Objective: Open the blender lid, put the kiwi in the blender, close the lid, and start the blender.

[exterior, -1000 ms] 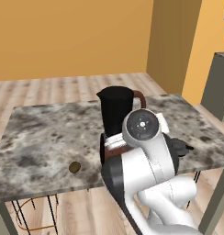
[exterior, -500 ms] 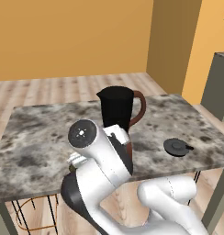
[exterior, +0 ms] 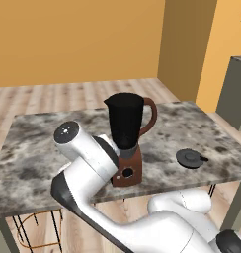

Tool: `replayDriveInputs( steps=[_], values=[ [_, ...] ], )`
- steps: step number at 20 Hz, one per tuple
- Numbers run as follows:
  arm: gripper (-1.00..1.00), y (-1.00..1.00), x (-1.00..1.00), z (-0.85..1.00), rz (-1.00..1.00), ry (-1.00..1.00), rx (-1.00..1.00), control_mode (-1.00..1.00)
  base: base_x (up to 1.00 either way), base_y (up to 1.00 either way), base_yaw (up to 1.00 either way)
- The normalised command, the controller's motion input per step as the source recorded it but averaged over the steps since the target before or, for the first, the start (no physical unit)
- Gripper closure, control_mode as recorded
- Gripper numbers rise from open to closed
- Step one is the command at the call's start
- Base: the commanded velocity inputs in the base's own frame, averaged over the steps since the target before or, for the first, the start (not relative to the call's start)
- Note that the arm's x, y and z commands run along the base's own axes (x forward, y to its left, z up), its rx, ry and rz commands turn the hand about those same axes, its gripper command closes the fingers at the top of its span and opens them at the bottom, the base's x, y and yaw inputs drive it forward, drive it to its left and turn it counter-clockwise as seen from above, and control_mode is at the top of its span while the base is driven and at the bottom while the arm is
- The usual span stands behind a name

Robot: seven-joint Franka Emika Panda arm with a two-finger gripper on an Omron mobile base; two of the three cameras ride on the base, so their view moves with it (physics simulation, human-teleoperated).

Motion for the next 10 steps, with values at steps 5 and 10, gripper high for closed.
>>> replayDriveInputs(
  steps=[5, 10],
  values=[
    [-1.0, 0.05, 0.4, -0.51, 0.0, 0.03, 0.0, -1.0, 0.0, 0.0, 0.0],
    [-1.0, 0.0, 0.38, -0.29, 0.0, 0.0, 0.04, -1.0, 0.0, 0.0, 0.0]
  ],
)
